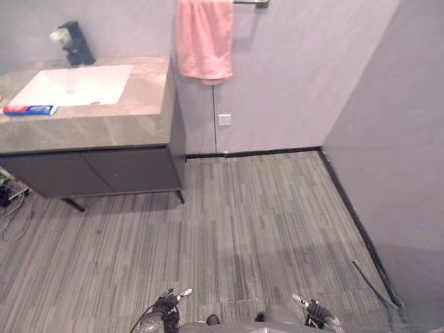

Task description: Organize washtable

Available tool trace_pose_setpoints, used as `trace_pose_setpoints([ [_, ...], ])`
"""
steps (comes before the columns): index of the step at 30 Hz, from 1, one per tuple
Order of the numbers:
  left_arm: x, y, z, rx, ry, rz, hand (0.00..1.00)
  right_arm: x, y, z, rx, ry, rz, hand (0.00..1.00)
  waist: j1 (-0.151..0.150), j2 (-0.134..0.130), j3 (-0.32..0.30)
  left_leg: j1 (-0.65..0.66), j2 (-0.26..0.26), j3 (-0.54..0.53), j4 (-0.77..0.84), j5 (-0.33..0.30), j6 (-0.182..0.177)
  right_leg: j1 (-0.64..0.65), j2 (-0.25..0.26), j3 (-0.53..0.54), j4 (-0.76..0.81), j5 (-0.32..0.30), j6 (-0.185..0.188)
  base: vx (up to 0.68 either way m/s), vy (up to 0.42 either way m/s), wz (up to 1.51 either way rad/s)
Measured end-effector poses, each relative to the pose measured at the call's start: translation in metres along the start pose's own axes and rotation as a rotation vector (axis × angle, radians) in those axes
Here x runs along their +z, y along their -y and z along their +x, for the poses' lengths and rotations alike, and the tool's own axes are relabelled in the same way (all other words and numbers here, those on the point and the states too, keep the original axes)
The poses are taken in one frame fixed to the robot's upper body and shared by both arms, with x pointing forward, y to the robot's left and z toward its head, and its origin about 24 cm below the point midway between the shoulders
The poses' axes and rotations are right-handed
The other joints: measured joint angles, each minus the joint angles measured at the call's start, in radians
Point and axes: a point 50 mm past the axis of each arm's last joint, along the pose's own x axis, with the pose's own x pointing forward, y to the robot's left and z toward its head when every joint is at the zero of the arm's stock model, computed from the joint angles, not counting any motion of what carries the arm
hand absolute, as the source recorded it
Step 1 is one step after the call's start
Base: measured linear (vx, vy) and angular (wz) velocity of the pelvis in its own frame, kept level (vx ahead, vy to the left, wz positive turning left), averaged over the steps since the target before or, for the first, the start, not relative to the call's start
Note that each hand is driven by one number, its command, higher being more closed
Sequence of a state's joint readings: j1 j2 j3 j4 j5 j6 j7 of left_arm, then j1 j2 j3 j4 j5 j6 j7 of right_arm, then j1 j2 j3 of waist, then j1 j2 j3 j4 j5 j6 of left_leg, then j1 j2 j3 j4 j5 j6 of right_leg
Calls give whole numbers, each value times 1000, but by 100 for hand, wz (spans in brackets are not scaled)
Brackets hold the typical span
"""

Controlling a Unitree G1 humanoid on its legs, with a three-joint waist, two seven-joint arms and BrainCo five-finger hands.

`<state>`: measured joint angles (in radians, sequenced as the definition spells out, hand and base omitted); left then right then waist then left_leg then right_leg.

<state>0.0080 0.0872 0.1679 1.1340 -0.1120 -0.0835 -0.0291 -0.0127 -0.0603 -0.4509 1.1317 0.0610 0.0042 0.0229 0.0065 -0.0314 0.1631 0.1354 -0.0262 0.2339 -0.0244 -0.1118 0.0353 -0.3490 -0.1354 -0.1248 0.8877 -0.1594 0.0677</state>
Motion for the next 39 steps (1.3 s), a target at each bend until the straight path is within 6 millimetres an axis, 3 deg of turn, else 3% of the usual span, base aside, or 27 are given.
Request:
trace_pose_setpoints([
  [2, 0, 1, 0, -1, -4, -4, 0, -1, 4, 0, -16, -2, 35, 0, -2, 2, 6, 17, 27, -13, 17, -28, -12, -52, -17, -62, 16, -4, -2, -171, 7, 18],
  [5, 0, 5, 1, -13, -16, -9, 0, -16, 15, -3, -66, -50, 152, 0, -27, 4, 8, 47, 55, -40, 16, -80, -49, -50, -52, -194, -337, 15, 2, -255, 49, 17],
  [6, 0, 6, 1, -15, -18, -9, 0, -20, 16, -3, -74, -65, 174, 0, -29, 6, 10, 50, 58, -46, 16, -90, -55, -48, -49, -198, -425, 38, -4, -180, 73, 14],
  [8, 7, 12, 4, -28, -6, -7, 0, -28, 20, -4, -94, -113, 233, 0, -30, 15, 43, 99, 73, -62, 20, -134, -101, -28, -45, -191, -716, 163, 10, -81, 25, 23],
  [9, 8, 13, 4, -31, -4, -9, 0, -29, 20, -5, -99, -119, 248, 0, -32, 16, 51, 117, 81, -67, 24, -148, -107, -27, -45, -190, -735, 177, 10, 266, -202, 49],
  [10, 0, 11, 2, -21, -21, -34, 0, -31, 21, -5, -103, -129, 262, 0, -54, 41, 47, 155, 136, -76, 47, -192, -141, -12, -28, -197, -691, 171, -12, 402, -265, 51],
  [11, -5, 9, 0, -15, -32, -44, 0, -29, 22, -5, -105, -121, 271, 0, -60, 45, 43, 163, 159, -84, 77, -196, -152, -10, -15, -196, -652, 198, -35, 717, -412, 48],
  [12, -8, 6, 0, -5, -37, -59, 0, -24, 23, -4, -105, -109, 259, 0, -61, 47, 42, 122, 199, -94, 256, -198, -157, -5, 10, -189, -576, 209, -84, 575, -334, 13],
  [13, -9, 6, -1, 0, -37, -80, 0, -18, 24, -2, -105, -93, 252, 0, -58, 62, 42, 73, 228, -103, 386, -183, -155, 9, 29, -195, -554, 173, -99, 569, -413, -16],
  [14, -10, 5, -2, 9, -23, -131, 0, -5, 23, 0, -97, -52, 221, 0, -47, 75, 43, -62, 274, -128, 697, -64, -120, 44, 64, -186, -541, 117, -119, 310, -340, -71],
  [15, -11, 3, -3, 18, -16, -160, 0, 16, 15, 3, -62, 3, 139, 0, -29, 90, 44, -182, 290, -178, 977, 50, -132, 90, 113, -158, -545, 80, -144, 250, -307, -104],
  [16, -8, 1, -3, 21, -1, -171, 0, 28, 7, 5, -37, 30, 85, 0, -12, 95, 53, -224, 287, -191, 1099, 43, -127, 122, 140, -131, -546, 66, -161, 130, -231, -157],
  [18, 4, -12, -2, 45, 49, -153, 0, 67, -32, 8, 67, 133, -91, 0, 15, 70, 88, -337, 239, -182, 1273, -12, -118, 288, 179, -39, -601, 46, -184, -28, -151, -149],
  [20, 7, -16, -2, 55, 58, -130, 0, 85, -50, 4, 112, 223, -140, 0, 22, 49, 98, -407, 231, -137, 1202, -38, -104, 389, 169, 1, -662, 44, -181, -178, -74, -87],
  [22, 3, -21, -4, 69, 45, -114, 0, 104, -61, -3, 148, 335, -153, 0, 37, 28, 93, -481, 233, -7, 835, -51, -80, 498, 120, 32, -740, -10, -108, -289, -44, -80],
  [23, 0, -21, -4, 73, 36, -115, 0, 107, -62, -5, 152, 355, -159, 0, 34, 33, 91, -479, 232, 27, 693, -41, -77, 521, 111, 32, -753, -32, -93, 161, 21, -43],
  [25, -17, -12, -7, 71, -15, -124, 0, 94, -40, -7, 100, 361, -154, 0, 30, 93, 57, -464, 201, 63, 237, 91, -91, 584, 132, 37, -746, -87, -40, 543, 227, -26],
  [26, -21, -11, -8, 67, -26, -119, 0, 89, -34, -6, 88, 344, -160, 0, 34, 100, 51, -467, 196, 50, 246, 110, -73, 597, 139, 51, -719, -111, -32, 505, 476, -61],
  [27, -33, -21, -12, 99, -65, -126, 0, 66, -39, -5, 104, 279, -170, 0, 43, 51, 38, -443, 146, 12, 285, 206, 21, 604, 100, 100, -623, -155, 3, 414, 396, -47],
  [29, -27, -35, -11, 123, -64, -60, 0, 36, -35, -3, 91, 172, -170, 0, 19, -27, -1, -392, 74, 30, 248, 179, 38, 510, 39, 148, -399, -114, 20, 553, 279, 0],
  [30, -23, -36, -10, 123, -58, -31, 0, 29, -32, -2, 84, 146, -172, 0, 19, -38, -5, -374, 61, 31, 246, 162, 48, 474, 31, 167, -305, -75, 22, 514, 275, 31],
  [31, -20, -37, -9, 120, -51, -7, 0, 16, -28, -2, 75, 92, -181, 0, 2, -42, -2, -309, 38, 23, 238, 125, 61, 402, 22, 198, -92, 22, 76, 355, 211, 24],
  [33, -17, -31, -8, 102, -46, 11, 0, 12, -28, -2, 81, 75, -182, 0, 1, -17, 12, -210, 34, 20, 210, 114, 71, 332, 22, 187, 59, 19, 76, 222, 143, 4],
  [34, -17, -29, -7, 96, -45, 15, 0, 12, -28, -2, 84, 73, -182, 0, 0, -6, 16, -169, 35, 15, 186, 114, 71, 322, 19, 168, 71, 7, 55, 54, 61, -2],
  [35, -17, -24, -7, 85, -46, 11, 0, 12, -26, -2, 82, 73, -182, 0, -4, 16, 19, -101, 37, 7, 134, 114, 71, 296, 12, 120, 54, -23, 10, -62, 38, 21],
  [37, -9, -17, -4, 71, -25, 4, 0, 13, -23, -2, 73, 75, -164, 0, -12, 25, 13, -50, 42, -13, 89, 113, 69, 246, 16, 81, -89, -76, 11, -51, 8, 43],
  [39, -6, -13, -3, 63, -12, 0, 0, 10, -23, -2, 73, 64, -156, 0, -19, 20, 9, -50, 49, -34, 84, 98, 44, 242, 28, 85, -342, -66, 20, -47, -7, 46],
])
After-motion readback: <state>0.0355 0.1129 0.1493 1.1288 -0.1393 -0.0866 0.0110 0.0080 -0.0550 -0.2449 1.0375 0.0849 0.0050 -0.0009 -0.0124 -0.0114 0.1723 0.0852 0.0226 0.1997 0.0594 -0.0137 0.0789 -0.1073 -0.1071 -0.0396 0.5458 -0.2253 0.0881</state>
